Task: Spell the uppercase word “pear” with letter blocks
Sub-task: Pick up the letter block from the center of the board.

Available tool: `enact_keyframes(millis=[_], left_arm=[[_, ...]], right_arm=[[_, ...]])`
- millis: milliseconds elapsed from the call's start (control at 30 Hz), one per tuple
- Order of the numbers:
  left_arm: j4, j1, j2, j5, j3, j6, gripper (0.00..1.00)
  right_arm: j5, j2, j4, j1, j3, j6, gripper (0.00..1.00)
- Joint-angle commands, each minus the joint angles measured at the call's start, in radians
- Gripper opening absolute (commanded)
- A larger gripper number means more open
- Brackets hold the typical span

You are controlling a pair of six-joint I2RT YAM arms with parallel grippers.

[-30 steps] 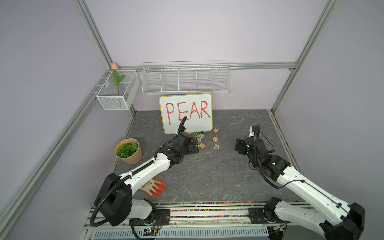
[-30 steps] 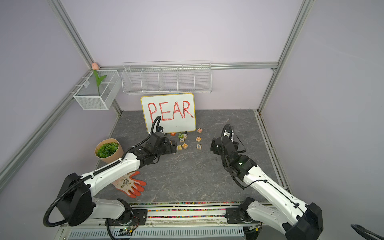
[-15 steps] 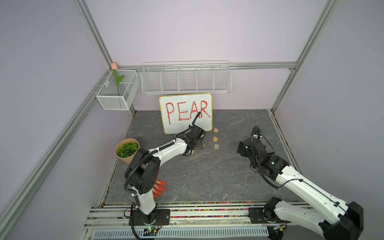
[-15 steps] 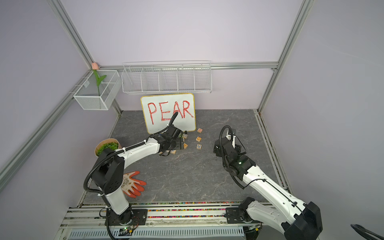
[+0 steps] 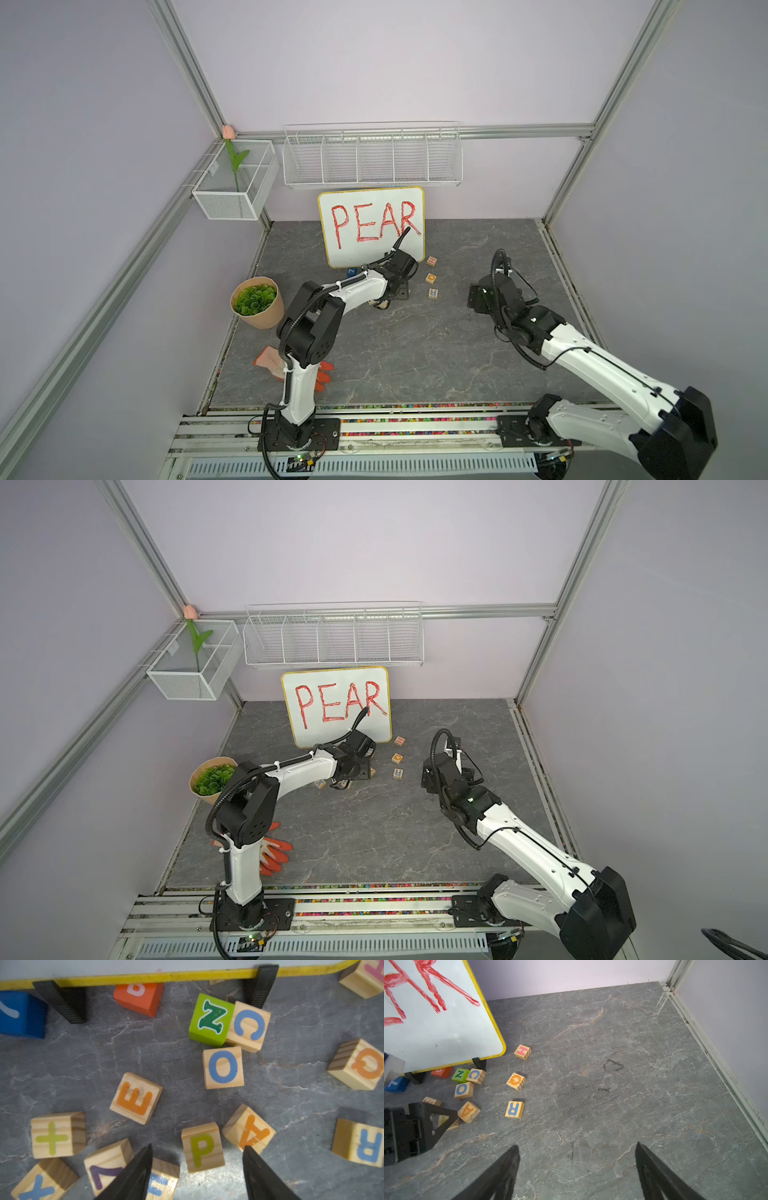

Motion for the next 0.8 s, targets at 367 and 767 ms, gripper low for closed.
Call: enact_keyframes(millis=[367,767], left_arm=[[-0.016,0.002,0.061,-0.014,0.039,0.029,0.52],[-0.020,0.002,0.096,-0.006,0.055,0.032,0.33]], right_arm=[[-0.002,0.019,0.013,-0.006,0.013,-0.004,0.89],[-0.009,0.020,0.011,-0.006,0.018,0.001,0.89]])
